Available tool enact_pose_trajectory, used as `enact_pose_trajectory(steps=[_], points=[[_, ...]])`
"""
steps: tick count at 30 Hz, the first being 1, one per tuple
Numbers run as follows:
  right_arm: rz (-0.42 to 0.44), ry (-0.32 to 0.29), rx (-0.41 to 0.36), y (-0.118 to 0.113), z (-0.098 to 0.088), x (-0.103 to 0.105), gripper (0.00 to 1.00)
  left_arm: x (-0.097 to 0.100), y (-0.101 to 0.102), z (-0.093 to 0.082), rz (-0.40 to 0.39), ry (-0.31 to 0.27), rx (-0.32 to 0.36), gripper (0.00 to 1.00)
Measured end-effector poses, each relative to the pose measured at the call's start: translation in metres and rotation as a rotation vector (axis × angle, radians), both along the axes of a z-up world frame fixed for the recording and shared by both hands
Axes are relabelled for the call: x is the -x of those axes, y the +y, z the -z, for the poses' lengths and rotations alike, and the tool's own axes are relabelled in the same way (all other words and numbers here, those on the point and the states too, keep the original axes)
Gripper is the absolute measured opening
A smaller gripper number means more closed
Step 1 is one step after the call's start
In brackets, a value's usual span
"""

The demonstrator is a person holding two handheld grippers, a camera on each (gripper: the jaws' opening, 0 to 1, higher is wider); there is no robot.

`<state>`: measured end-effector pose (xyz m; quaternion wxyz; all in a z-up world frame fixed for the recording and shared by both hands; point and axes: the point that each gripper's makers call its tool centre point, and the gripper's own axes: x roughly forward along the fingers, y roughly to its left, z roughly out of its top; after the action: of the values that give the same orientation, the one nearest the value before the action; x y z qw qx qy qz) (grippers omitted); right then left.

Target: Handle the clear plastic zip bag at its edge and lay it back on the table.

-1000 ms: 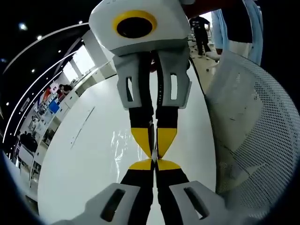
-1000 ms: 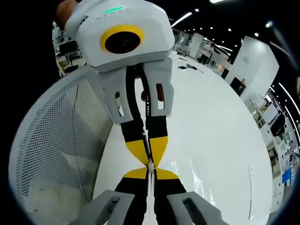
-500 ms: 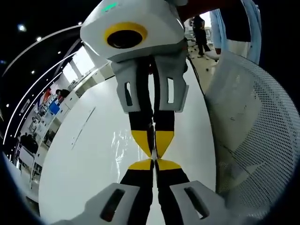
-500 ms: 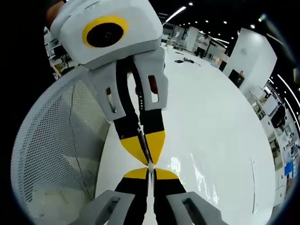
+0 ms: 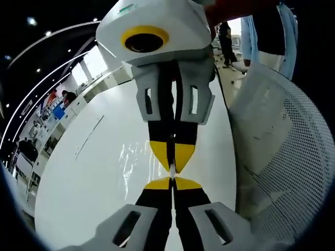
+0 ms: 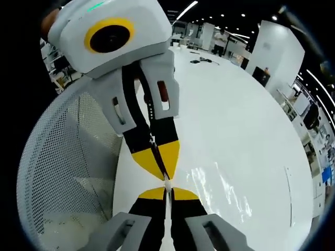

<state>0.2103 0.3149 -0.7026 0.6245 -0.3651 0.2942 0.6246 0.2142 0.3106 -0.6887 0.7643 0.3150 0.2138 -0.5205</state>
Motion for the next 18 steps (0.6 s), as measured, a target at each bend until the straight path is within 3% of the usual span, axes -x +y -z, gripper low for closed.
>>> enact_pose_trajectory(steps=[11,18], points=[[0.008,0.0,0.033,-0.0058,0.0055,0.0017,0.0,0.004,0.0005,0.0034,0.012,0.013,-0.011,0.0],[0.024,0.021,0.024,-0.0041,0.0048,0.0044,0.0,0.0033,-0.0004,0.0045,0.019,-0.012,-0.026,0.0]])
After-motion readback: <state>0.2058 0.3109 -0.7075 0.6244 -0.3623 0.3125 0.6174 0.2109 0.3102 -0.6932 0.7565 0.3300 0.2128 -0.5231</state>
